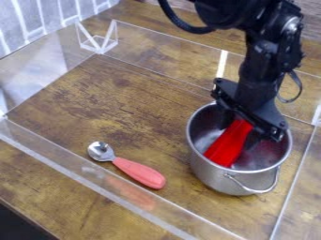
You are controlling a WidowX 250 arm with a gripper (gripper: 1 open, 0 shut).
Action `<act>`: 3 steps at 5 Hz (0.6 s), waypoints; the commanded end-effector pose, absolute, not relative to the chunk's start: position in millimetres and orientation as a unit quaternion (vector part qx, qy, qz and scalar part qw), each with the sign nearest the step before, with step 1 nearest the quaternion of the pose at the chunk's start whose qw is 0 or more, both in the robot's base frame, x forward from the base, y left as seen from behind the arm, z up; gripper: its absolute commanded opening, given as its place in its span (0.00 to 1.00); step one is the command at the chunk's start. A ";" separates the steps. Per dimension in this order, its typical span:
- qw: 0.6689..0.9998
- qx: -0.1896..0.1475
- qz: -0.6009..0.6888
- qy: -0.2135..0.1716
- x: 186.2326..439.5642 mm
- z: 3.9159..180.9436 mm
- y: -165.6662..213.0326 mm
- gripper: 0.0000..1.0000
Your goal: Remove the red object from the silver pot and put it on the table
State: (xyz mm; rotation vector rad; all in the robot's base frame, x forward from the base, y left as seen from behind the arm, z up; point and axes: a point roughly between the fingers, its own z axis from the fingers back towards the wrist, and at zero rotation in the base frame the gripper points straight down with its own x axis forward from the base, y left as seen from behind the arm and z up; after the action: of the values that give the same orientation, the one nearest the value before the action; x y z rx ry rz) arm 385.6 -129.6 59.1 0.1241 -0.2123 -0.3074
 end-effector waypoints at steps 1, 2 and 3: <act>0.983 0.063 -0.107 -0.133 397.1 86.5 -119.6 0.00; 0.985 0.061 -0.091 -0.132 393.5 96.9 -138.3 1.00; 0.987 0.061 -0.076 -0.129 389.3 104.1 -150.8 0.00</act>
State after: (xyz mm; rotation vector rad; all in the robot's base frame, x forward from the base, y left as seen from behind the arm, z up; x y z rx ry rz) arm 384.9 -145.4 81.9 0.1411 -0.2015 -0.1561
